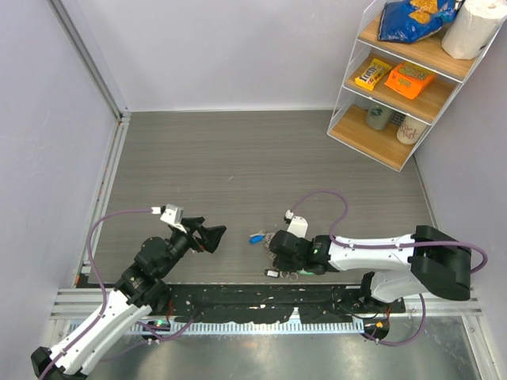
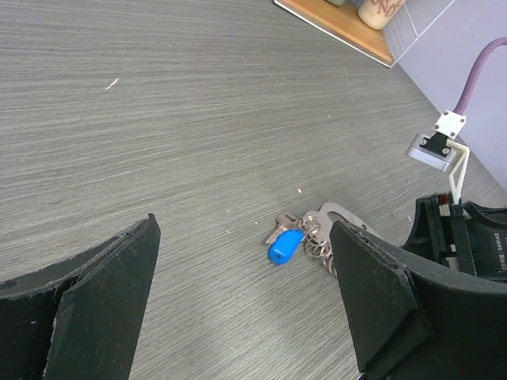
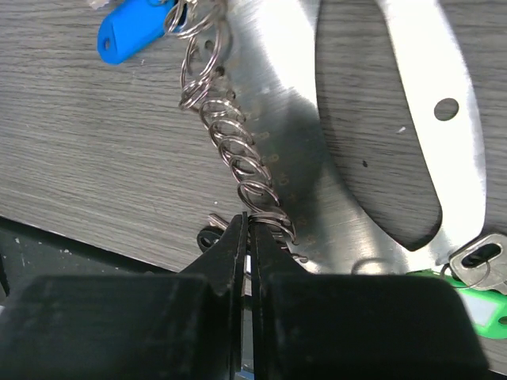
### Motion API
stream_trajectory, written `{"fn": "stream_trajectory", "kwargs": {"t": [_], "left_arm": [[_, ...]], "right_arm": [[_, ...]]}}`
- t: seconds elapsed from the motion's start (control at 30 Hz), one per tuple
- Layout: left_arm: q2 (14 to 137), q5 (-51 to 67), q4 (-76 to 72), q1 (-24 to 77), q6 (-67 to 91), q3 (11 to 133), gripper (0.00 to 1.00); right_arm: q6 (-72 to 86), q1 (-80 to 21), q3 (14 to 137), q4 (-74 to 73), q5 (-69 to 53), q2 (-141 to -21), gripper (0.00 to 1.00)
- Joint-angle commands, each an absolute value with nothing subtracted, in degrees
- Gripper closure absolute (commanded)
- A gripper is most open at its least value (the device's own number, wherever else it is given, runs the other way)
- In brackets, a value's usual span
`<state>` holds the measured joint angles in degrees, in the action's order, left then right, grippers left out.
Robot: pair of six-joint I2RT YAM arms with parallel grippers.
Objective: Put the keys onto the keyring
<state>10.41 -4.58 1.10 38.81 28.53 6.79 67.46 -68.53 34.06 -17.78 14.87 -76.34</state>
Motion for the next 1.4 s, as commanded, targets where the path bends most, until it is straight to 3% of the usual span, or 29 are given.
{"fn": "stream_trajectory", "kwargs": {"t": [0.0, 0.5, 0.83, 1.1, 1.37], "left_arm": [[11.3, -6.1, -0.4, 38.5, 28.9, 7.2, 0.04], [12.8, -6.4, -1.0, 38.5, 27.8, 7.4, 0.04], [11.8, 2.4, -4.0, 38.5, 30.1, 8.6, 0.04], [11.9, 11.1, -5.6, 38.5, 33.8, 11.2, 0.04], [14.9, 19.3, -11.3, 38.5, 36.0, 12.2, 0.04]], "right_arm": [[67.9, -68.8, 32.3, -19.0, 18.0, -73.8, 0.95], [57.0, -68.7, 30.8, -12.0, 21.6, -59.0, 0.95], [49.8, -67.4, 30.6, -3.9, 17.5, -53.5, 0.95], [47.1, -60.9, 27.2, 10.2, 0.9, -51.8, 0.95], [41.5, -57.5, 31.1, 10.2, -15.0, -53.2, 0.95]]}}
